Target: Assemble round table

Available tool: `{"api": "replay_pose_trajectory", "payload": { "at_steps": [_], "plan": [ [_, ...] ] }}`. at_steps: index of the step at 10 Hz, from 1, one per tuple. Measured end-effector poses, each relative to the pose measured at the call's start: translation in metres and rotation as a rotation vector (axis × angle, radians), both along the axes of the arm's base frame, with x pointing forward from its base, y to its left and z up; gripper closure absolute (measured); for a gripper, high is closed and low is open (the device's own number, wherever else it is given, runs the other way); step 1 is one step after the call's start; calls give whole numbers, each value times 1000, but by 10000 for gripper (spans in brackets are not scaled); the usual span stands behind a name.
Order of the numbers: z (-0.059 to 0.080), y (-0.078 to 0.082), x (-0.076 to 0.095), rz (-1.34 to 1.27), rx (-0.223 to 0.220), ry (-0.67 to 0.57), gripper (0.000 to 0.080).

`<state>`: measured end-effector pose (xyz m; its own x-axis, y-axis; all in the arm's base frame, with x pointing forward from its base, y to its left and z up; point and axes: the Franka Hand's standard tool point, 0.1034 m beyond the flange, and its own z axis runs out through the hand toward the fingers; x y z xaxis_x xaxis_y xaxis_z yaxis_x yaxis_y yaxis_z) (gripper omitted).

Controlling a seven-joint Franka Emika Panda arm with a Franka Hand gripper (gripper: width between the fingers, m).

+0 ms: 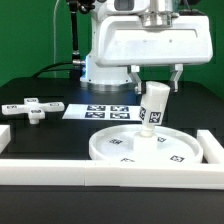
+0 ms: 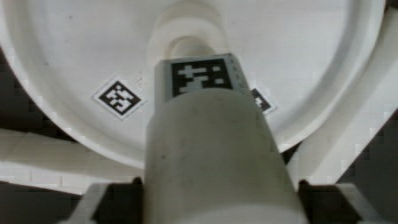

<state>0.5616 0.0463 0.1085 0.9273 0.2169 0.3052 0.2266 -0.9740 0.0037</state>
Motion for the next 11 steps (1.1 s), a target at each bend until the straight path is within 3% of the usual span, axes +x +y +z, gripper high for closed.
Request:
{"api": "replay_pose_trajectory", "payload": {
  "at_steps": [7, 11],
  "plan": [
    [-16, -1, -3, -1, -2, 9, 386],
    [-16, 0, -3, -2, -5, -36, 386]
  ]
}}
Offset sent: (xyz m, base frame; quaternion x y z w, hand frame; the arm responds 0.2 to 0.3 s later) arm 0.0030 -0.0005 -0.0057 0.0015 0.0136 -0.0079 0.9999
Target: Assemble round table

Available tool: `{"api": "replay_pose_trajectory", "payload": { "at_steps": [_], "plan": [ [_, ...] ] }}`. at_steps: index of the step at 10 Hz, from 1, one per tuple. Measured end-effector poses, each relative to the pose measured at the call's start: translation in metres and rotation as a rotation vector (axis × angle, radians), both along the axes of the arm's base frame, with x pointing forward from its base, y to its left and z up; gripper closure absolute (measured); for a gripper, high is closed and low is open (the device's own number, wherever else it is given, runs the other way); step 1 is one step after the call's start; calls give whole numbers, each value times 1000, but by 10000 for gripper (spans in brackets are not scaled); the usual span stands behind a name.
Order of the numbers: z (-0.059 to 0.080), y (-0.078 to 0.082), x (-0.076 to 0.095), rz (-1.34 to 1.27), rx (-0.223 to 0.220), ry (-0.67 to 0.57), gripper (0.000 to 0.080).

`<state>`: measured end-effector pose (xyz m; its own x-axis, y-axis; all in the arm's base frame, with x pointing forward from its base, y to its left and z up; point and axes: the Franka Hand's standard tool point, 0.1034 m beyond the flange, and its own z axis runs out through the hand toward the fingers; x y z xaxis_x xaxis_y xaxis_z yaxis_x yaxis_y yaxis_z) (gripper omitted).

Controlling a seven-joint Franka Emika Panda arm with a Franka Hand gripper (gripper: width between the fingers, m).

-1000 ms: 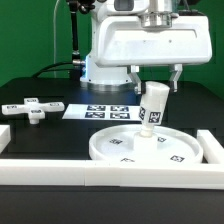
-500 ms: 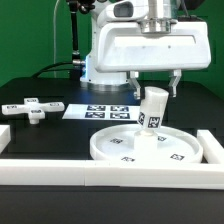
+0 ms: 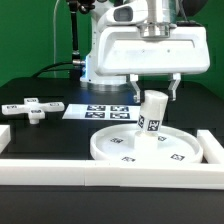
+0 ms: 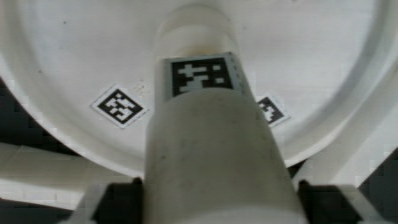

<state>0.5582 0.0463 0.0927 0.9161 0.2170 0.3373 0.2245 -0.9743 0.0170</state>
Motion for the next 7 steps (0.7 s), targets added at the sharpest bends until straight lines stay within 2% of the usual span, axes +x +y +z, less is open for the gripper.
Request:
{"api": "replay_pose_trajectory", "payload": {
  "at_steps": [1, 2, 3, 4, 5, 7],
  "plan": [
    [0, 0, 0, 0, 0, 0, 386],
    [0, 0, 0, 0, 0, 1, 336],
    [0, 0, 0, 0, 0, 1, 336],
    [0, 0, 0, 0, 0, 1, 194],
    [0, -1, 0, -1, 0, 0, 159],
    [2, -6, 1, -7, -4, -1, 152]
  ]
}}
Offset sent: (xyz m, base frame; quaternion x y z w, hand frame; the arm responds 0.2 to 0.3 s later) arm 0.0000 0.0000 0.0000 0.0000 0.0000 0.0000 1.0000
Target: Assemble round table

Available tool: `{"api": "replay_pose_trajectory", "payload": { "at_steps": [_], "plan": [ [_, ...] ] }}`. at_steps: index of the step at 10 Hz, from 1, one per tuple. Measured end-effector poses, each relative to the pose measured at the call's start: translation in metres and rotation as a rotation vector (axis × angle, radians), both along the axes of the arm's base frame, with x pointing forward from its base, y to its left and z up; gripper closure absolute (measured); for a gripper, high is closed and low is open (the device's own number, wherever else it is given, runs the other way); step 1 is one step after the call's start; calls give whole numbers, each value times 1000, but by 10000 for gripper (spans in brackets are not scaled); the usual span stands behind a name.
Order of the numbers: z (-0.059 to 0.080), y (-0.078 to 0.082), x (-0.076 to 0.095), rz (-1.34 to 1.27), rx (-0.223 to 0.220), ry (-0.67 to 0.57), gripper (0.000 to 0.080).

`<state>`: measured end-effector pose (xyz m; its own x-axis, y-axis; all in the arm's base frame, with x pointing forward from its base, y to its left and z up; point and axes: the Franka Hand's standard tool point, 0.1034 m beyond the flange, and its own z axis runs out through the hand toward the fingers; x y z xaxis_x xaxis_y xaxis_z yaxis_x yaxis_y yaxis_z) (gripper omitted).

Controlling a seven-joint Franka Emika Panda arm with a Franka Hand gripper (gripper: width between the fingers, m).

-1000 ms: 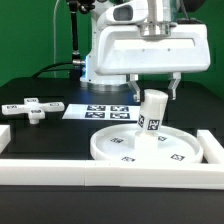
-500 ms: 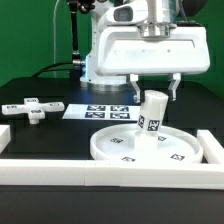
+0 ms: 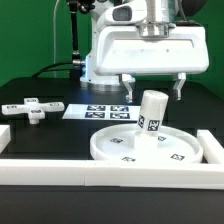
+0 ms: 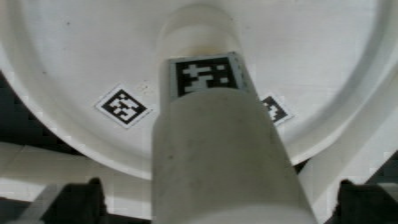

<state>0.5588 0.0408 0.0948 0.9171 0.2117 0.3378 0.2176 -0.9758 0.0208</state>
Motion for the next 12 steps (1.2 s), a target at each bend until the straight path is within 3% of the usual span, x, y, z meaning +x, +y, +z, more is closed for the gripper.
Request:
{"api": "replay_pose_trajectory", "payload": {
  "at_steps": [3, 8, 9, 11, 12],
  "plan": [
    [16, -4, 4, -3, -1, -3, 151],
    [9, -2, -1, 3, 1, 44, 150],
    [6, -1, -4, 25, -4, 121, 150],
    [9, -3, 5, 60, -18, 209, 150],
    [7, -1, -3, 54, -13, 296, 150]
  ]
}}
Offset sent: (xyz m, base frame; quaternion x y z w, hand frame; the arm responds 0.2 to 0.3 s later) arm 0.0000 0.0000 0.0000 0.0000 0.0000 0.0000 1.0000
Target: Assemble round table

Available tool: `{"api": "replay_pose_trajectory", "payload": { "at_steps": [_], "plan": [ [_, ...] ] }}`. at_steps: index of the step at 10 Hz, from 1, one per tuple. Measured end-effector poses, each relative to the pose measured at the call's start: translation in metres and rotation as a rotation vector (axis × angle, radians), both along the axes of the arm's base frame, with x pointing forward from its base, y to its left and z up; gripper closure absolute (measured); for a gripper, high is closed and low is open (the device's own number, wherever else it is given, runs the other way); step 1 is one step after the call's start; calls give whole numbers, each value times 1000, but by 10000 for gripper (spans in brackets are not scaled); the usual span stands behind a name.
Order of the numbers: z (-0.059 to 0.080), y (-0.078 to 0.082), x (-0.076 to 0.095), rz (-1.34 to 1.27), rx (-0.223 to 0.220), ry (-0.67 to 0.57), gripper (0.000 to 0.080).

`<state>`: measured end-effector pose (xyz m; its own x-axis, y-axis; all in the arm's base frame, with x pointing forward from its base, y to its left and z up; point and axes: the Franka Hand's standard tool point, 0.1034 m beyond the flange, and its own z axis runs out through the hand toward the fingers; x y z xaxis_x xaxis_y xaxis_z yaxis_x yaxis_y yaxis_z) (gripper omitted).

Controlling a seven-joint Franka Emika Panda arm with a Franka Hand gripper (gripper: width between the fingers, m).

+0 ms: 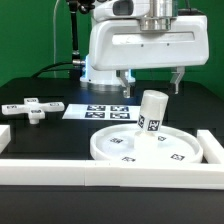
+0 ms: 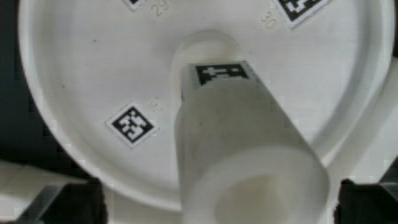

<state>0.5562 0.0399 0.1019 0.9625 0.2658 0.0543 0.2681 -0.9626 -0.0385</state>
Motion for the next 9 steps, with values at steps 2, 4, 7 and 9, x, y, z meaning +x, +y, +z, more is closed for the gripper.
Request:
{"api": "replay_pose_trajectory", "payload": {
  "at_steps": [2, 4, 7, 9],
  "plan": [
    [2, 6, 5, 4, 4, 89, 150],
    [-4, 1, 11, 129, -11, 45, 150],
    [-3, 5, 16, 211, -41, 12, 150],
    [-8, 2, 15, 241, -44, 17, 150]
  ]
}}
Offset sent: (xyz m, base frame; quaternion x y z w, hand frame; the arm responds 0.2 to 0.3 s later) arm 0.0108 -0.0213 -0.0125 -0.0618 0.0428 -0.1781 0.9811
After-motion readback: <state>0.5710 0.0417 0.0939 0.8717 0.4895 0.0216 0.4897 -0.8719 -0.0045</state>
